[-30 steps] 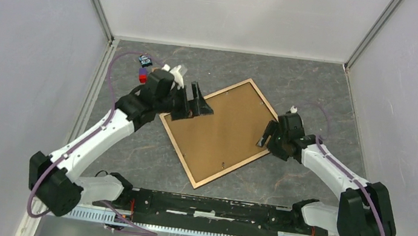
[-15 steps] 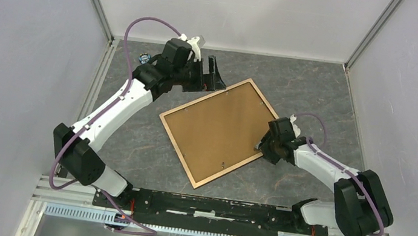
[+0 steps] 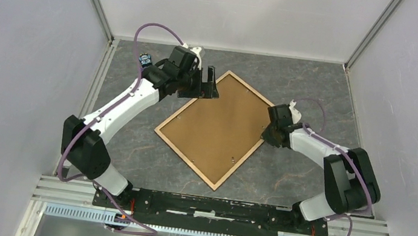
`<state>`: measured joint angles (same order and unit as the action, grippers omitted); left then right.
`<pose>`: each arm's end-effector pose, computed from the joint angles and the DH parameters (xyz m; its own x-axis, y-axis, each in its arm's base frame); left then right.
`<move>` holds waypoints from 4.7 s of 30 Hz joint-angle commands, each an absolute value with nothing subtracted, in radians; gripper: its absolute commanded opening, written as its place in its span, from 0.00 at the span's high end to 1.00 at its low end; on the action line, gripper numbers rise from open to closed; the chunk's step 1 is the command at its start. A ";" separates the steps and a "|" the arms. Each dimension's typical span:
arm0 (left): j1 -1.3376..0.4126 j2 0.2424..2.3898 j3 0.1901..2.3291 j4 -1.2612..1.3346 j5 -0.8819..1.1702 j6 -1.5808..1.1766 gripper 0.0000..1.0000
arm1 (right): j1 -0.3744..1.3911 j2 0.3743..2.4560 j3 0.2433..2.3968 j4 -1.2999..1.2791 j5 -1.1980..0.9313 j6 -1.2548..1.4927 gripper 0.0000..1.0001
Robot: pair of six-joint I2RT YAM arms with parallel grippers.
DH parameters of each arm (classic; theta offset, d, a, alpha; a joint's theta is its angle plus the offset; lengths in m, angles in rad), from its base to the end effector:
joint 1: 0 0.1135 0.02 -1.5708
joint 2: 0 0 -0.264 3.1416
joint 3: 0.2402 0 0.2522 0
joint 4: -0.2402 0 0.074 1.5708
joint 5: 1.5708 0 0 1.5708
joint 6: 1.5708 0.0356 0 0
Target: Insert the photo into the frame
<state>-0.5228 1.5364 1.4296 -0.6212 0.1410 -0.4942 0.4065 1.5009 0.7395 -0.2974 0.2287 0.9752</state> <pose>0.2942 -0.1753 0.3382 -0.7851 -0.0896 -0.6128 0.2418 0.8667 -0.4364 0.2544 0.1007 0.1565 -0.6835 0.5835 -0.4385 0.5041 0.8118 0.2947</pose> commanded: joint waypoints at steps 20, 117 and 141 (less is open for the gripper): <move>-0.506 1.882 1.500 -0.737 0.031 -0.446 0.14 | 0.257 1.740 0.992 -0.270 0.110 0.060 0.84; -0.415 2.110 1.536 -0.736 0.128 -0.575 0.70 | 0.222 1.976 1.102 -0.411 -0.018 0.360 0.62; -0.414 2.114 1.540 -0.736 0.154 -0.578 0.71 | 0.240 1.934 1.218 -0.458 -0.006 0.253 0.47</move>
<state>-0.4080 2.0701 1.5269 -0.7689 0.1169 -0.5335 0.1963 1.9015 1.2255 -0.3115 0.0212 0.2142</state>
